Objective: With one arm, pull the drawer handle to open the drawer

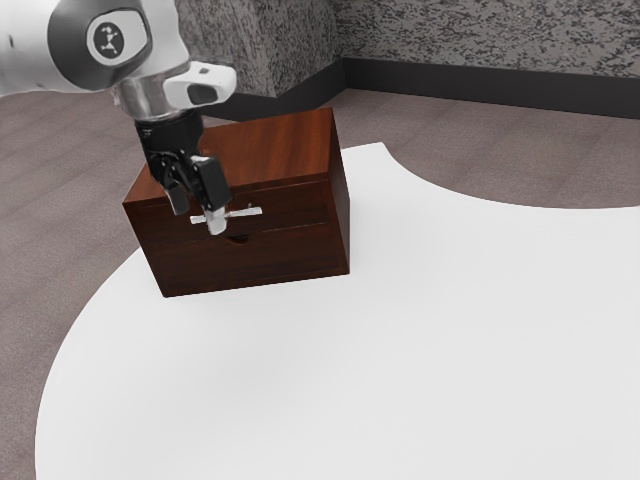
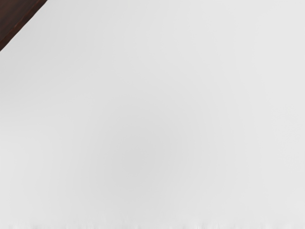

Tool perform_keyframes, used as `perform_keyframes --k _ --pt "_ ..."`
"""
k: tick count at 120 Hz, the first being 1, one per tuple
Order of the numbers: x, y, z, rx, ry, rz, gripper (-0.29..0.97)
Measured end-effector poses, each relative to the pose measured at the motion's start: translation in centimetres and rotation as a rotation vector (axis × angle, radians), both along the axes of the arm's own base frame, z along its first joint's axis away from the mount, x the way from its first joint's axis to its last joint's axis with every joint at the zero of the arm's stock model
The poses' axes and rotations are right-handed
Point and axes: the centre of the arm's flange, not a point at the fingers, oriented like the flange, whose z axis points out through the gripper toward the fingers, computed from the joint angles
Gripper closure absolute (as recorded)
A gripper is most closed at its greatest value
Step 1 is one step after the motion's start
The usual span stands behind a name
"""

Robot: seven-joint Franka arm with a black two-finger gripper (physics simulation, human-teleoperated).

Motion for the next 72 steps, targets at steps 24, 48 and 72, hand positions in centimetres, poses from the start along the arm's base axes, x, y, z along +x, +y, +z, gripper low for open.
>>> perform_keyframes --k 24,48,72 --pt "-0.7 -0.1 -3.7 0.059 0.038 -0.143 0.00" --pt "0.2 2.2 -4.7 0.072 -0.009 -0.271 0.00" --pt "2.1 3.7 -6.8 0.034 -0.040 -0.430 0.00"
